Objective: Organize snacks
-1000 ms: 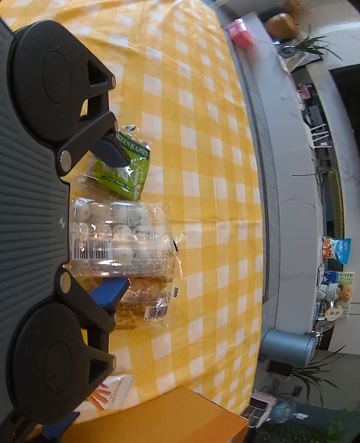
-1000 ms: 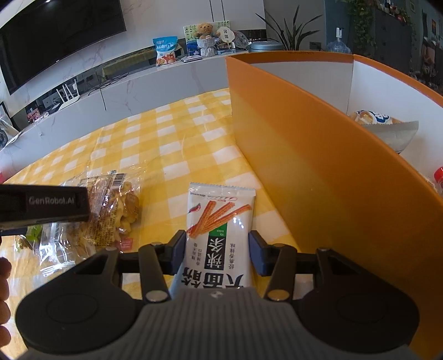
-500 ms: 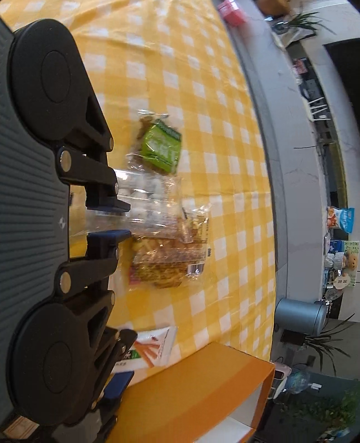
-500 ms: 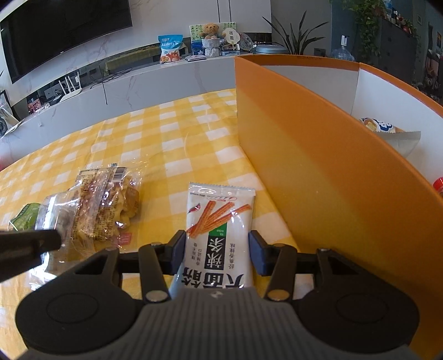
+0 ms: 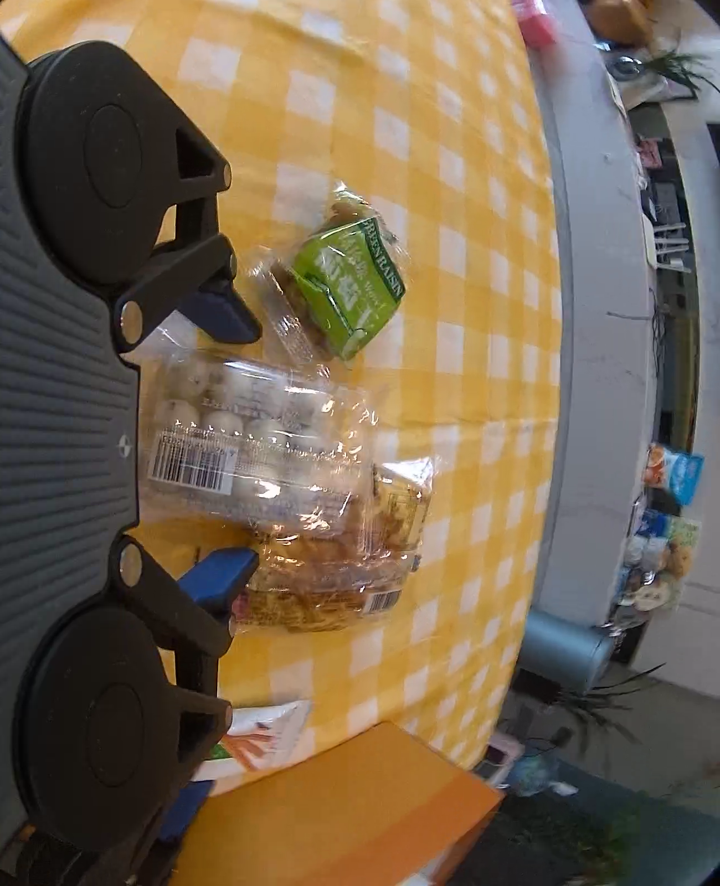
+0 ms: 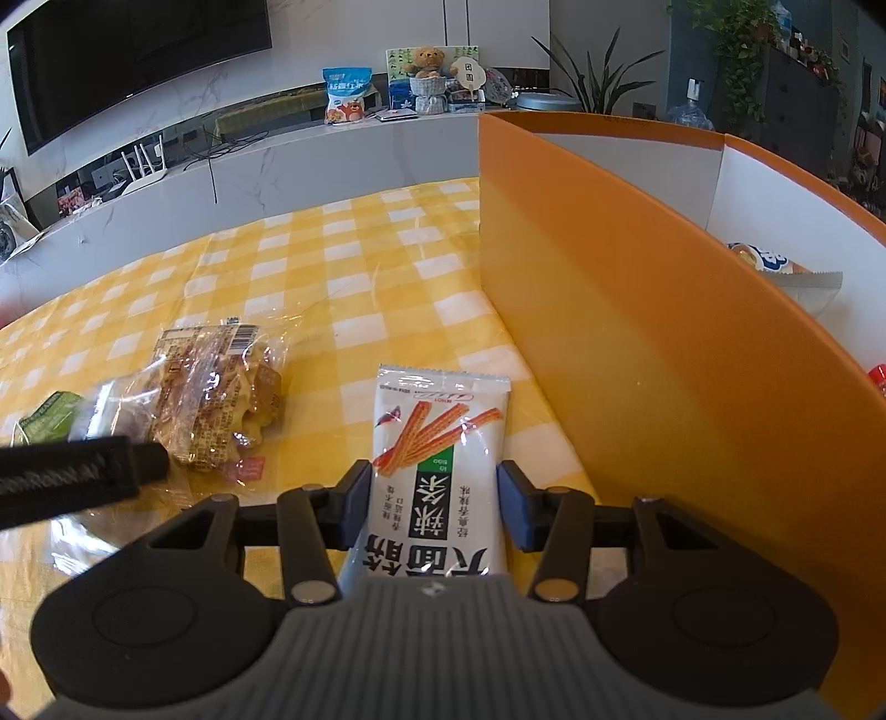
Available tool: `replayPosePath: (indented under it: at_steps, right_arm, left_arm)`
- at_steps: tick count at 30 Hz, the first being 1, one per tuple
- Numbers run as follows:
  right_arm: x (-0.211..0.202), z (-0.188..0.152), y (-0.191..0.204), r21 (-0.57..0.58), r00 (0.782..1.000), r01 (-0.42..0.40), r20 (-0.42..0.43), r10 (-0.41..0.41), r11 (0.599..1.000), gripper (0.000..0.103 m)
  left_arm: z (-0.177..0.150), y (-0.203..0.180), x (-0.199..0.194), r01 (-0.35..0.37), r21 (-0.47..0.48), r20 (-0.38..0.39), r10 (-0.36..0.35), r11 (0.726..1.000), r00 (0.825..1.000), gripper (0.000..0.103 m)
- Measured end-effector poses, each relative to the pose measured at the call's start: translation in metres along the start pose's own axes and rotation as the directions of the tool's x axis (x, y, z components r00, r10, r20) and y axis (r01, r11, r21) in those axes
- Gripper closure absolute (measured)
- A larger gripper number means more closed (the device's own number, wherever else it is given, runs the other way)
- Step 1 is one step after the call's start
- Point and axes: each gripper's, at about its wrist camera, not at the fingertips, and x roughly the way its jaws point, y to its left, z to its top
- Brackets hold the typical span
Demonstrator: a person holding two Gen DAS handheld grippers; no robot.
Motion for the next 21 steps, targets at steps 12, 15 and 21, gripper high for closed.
replayPosePath:
  at_steps: [12,15,21]
  right_arm:
    - [0.000,-0.001,0.004,-0.014,1.000,0.007,0.002,-0.007,1.000,0.055]
    - [0.000,-0.002,0.005,-0.024,1.000,0.011,0.002,-0.011,1.000,0.055]
    - [0.000,-0.001,0.005,-0.014,1.000,0.005,-0.002,-0.005,1.000,0.055]
  left_arm:
    - [-0.010,0.000,-0.006,0.015,0.068,0.043,-0.018,0.998,0.999,0.034]
    - [-0.016,0.001,-0.011,-0.001,0.089,0.044,-0.002,0.996,0.999,0.035]
    - [-0.025,0.003,-0.033,0.017,0.087,0.064,-0.023,0.996,0.998,0.036]
